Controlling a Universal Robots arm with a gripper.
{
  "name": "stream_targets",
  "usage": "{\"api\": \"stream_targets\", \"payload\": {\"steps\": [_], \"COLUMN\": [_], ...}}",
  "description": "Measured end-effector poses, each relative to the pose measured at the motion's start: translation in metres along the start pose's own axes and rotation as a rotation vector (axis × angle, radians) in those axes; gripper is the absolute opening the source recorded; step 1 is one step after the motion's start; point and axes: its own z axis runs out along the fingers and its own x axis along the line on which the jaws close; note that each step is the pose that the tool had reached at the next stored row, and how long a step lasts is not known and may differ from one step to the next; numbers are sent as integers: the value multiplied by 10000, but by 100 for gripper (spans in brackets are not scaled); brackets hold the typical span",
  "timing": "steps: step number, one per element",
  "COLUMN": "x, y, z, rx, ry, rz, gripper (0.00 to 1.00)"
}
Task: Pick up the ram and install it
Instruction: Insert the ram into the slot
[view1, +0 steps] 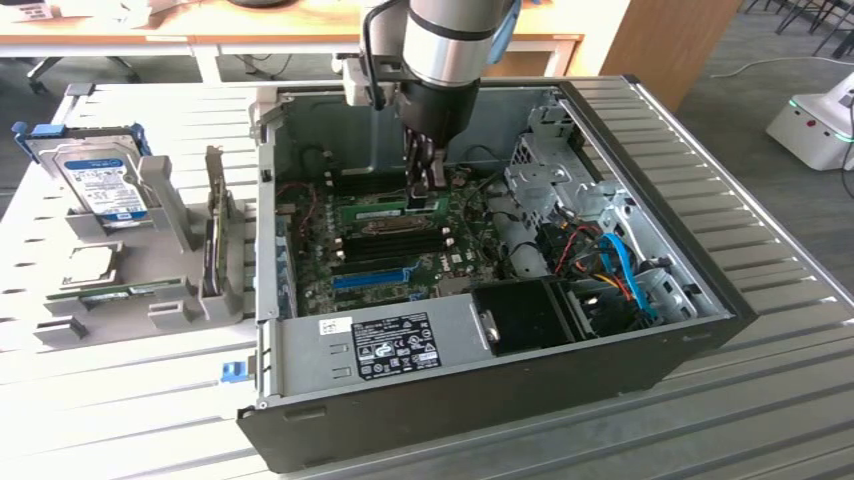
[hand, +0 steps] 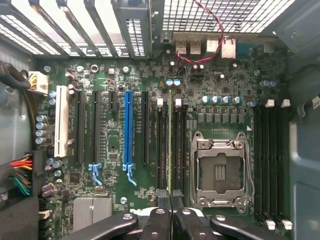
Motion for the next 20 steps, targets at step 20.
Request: {"api": "stream_targets", "payload": {"steps": [20], "x": [3], "y": [-21], "z": [158], "rx": [0], "ry": [0], "rz": [2], "gripper": [12]}}
